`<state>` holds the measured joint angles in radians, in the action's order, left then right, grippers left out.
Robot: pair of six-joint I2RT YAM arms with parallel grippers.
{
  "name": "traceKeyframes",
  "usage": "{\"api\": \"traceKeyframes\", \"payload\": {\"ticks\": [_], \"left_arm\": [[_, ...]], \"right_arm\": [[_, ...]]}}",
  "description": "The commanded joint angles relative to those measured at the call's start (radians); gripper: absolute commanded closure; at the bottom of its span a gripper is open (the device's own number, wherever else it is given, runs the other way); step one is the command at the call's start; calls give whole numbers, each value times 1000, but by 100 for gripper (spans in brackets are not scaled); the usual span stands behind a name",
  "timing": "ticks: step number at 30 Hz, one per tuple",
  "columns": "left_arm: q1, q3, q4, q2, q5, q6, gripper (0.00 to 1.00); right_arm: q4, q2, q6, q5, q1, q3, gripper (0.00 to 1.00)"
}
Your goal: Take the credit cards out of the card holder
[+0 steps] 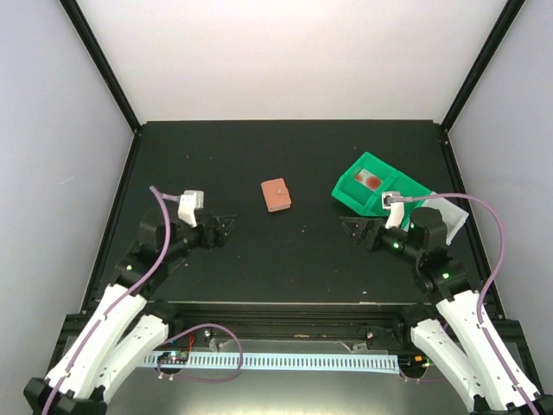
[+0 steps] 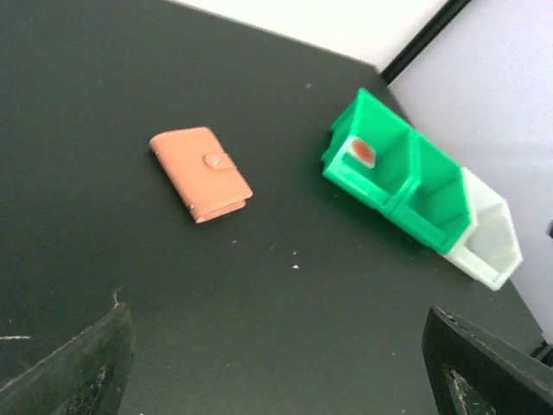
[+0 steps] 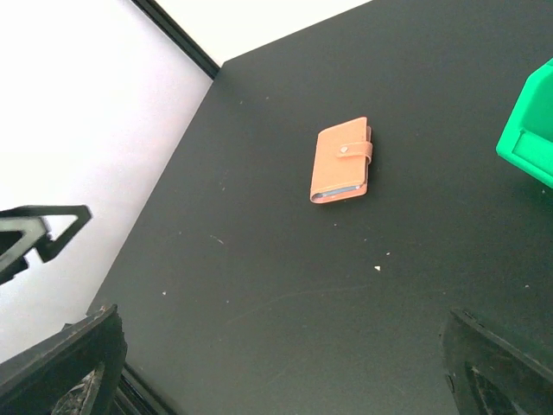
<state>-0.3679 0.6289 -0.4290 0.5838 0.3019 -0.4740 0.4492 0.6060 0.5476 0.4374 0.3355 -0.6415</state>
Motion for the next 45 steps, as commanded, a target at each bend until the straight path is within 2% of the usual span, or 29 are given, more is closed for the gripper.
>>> {"api": "traceKeyframes", "payload": {"ticks": [1,4,10,17,22,32,40,45], "left_arm": [[-2,33,84,156,-26,-80,11],[-2,107,143,302,43,-106,23],[-2,218,236,562,42,-155,46],[0,290,413,896,126,-242,56],[0,361,460,1069,163,-269,57],[12,414,540,1288,156,-335,55],[15,421,614,1382,157,-383,54],[15,434,607,1423,127,-382,55]], "right_arm": [[6,3,-22,-8,2,-1,0],[27,1,-26,-31,4,-6,0],[62,3,-41,-18,4,-33,0],[86,-11,-42,3,3,-43,0],[89,-25,-39,6,4,-42,0],[89,-26,-26,10,4,-38,0],[98,-32,-32,0,3,-28,0],[101,-25,-30,0,4,-30,0]]}}
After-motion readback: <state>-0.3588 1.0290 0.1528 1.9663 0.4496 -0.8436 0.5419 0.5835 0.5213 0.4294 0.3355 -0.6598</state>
